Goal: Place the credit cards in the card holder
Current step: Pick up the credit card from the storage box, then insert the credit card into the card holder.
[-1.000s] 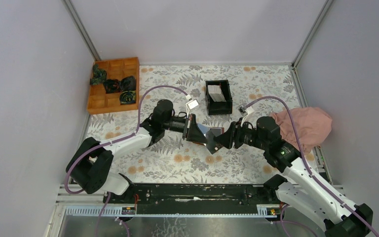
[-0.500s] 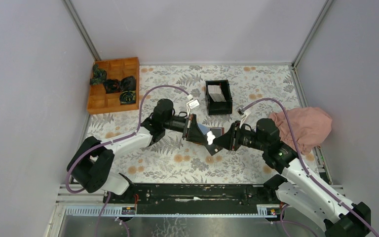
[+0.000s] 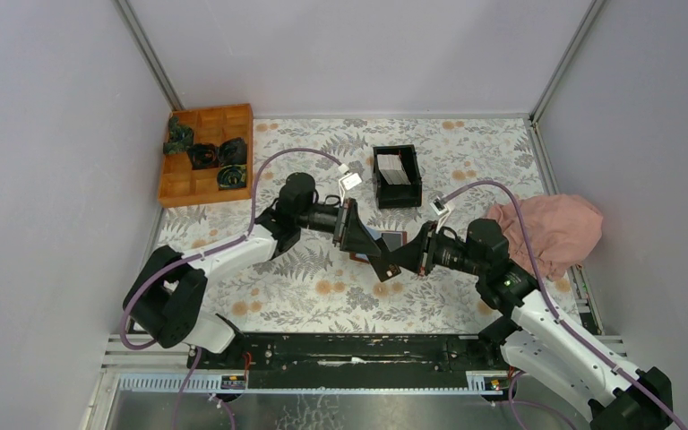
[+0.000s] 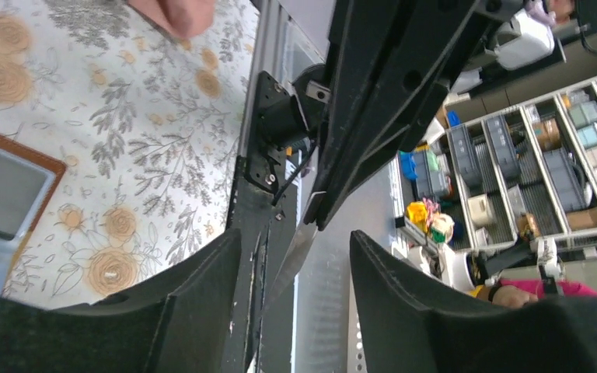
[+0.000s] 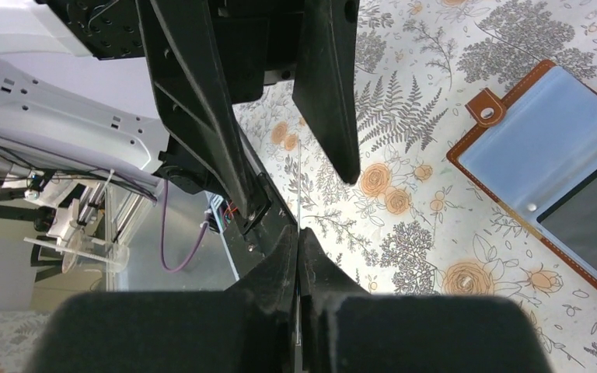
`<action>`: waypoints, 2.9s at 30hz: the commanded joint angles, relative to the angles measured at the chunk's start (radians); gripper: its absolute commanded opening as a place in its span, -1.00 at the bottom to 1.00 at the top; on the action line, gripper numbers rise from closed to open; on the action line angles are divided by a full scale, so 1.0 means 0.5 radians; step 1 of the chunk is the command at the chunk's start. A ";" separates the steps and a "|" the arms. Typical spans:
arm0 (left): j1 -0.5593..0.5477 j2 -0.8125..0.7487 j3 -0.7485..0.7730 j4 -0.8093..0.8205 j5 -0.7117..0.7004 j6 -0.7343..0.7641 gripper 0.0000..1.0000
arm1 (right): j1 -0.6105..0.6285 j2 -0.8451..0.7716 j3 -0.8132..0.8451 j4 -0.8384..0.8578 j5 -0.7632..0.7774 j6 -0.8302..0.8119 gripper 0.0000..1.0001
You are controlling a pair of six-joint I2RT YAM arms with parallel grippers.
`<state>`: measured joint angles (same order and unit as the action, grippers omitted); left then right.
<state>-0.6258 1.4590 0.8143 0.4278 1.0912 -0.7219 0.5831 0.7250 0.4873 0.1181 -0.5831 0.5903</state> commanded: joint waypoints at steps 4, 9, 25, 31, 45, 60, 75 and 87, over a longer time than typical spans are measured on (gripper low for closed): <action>0.117 0.026 0.014 -0.119 -0.334 0.051 0.30 | 0.012 -0.013 -0.022 0.113 0.167 0.105 -1.00; 0.189 0.012 -0.003 -0.258 -0.698 0.096 0.34 | 0.013 0.011 -0.029 0.078 0.365 0.131 -1.00; 0.043 0.249 0.091 -0.421 -1.298 0.250 -0.22 | 0.015 0.532 -0.179 0.381 1.075 0.284 -1.00; -0.113 0.408 0.301 -0.700 -1.552 0.398 -0.39 | 0.015 0.715 -0.275 0.670 1.217 0.402 -1.00; -0.212 0.529 0.400 -0.952 -1.938 0.501 -0.73 | 0.013 1.095 -0.349 1.152 1.263 0.545 -1.00; -0.216 0.510 0.310 -0.984 -2.048 0.510 -0.79 | 0.015 1.381 -0.356 1.436 1.211 0.633 -1.00; -0.215 0.491 0.200 -0.940 -2.096 0.468 -0.81 | 0.015 1.577 -0.367 1.602 1.132 0.676 -1.00; -0.216 0.535 0.189 -0.914 -2.096 0.456 -0.81 | 0.036 1.687 -0.391 1.689 1.108 0.691 -1.00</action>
<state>-0.7296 1.7248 0.9165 -0.0612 0.0666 -0.4881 0.5838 1.5517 0.2977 0.9115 -0.0204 0.9360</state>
